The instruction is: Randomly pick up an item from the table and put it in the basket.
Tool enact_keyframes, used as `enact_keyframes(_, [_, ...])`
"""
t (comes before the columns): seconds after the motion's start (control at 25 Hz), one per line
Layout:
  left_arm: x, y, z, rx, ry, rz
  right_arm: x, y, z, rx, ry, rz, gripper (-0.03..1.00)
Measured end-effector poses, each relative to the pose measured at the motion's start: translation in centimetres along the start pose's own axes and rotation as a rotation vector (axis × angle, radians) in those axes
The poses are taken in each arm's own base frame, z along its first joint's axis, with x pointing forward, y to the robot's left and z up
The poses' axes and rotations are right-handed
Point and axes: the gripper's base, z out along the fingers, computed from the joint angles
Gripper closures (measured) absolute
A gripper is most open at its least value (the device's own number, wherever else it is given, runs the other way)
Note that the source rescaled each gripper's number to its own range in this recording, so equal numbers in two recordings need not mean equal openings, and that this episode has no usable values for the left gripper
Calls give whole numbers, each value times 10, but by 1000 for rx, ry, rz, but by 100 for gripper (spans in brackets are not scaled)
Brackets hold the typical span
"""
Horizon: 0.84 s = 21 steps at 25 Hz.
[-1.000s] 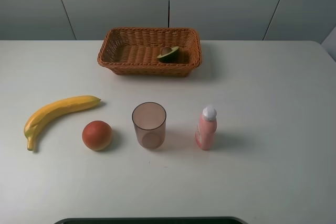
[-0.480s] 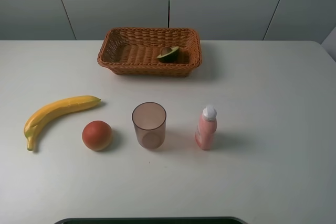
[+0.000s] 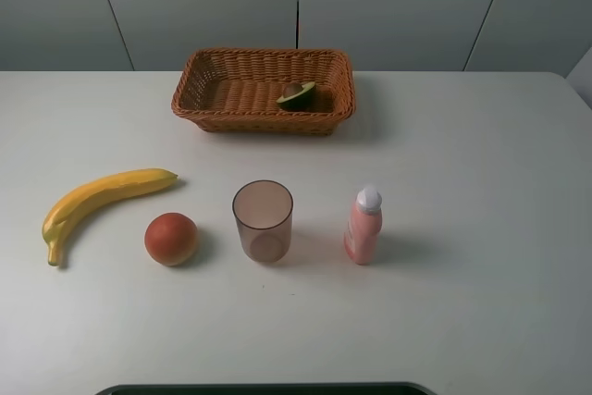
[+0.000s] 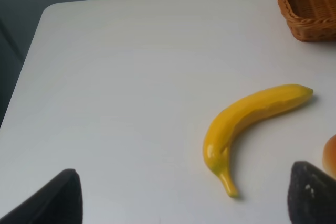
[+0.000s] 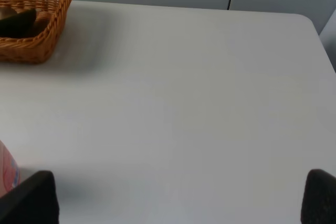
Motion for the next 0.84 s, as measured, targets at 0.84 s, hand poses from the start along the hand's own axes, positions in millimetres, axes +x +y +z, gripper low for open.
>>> enact_keyframes(0.84, [0,0,0,0,0,0,0,0,-1,1,-7,0,-3])
